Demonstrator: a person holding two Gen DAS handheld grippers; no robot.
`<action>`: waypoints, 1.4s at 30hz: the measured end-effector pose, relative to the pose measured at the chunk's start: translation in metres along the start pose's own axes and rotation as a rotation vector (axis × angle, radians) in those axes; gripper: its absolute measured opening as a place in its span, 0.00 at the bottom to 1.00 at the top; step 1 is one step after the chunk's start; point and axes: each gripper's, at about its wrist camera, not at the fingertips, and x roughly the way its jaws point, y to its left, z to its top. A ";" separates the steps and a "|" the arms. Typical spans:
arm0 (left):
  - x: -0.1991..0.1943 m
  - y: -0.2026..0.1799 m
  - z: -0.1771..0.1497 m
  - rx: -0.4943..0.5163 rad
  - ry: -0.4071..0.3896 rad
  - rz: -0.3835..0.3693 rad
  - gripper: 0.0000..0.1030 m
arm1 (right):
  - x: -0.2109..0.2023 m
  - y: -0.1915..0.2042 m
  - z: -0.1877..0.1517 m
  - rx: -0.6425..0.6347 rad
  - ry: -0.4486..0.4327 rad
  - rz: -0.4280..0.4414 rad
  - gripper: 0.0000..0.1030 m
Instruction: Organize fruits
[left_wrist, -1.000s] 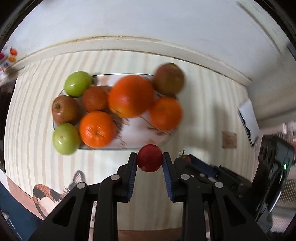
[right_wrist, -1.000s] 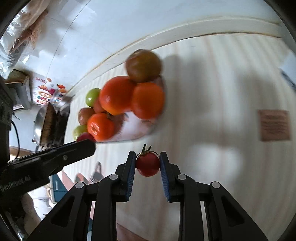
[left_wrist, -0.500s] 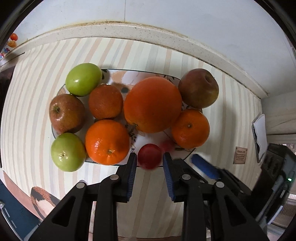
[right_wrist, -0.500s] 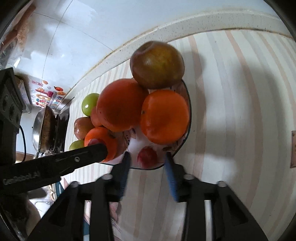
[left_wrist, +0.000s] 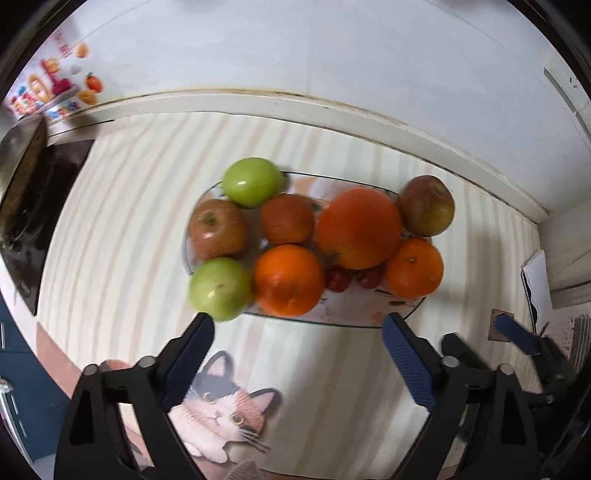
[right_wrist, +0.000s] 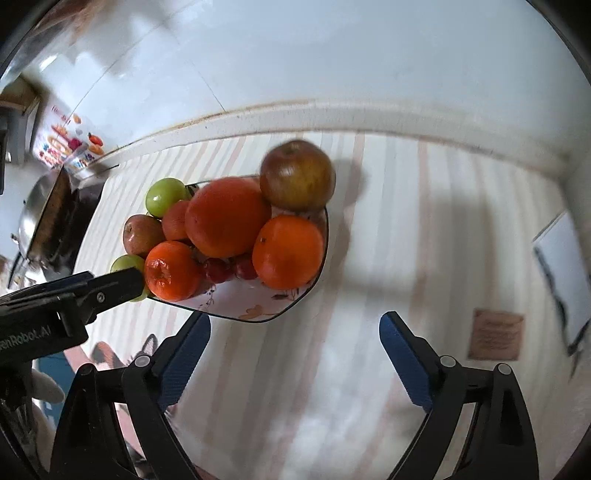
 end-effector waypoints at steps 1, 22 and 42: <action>-0.003 0.003 -0.003 -0.005 -0.007 0.004 0.92 | -0.004 0.003 0.000 -0.006 -0.008 -0.009 0.95; -0.156 0.044 -0.113 0.008 -0.312 0.044 0.92 | -0.180 0.076 -0.081 -0.076 -0.264 -0.097 0.96; -0.277 0.047 -0.234 0.022 -0.493 0.019 0.92 | -0.342 0.100 -0.206 -0.103 -0.427 -0.107 0.97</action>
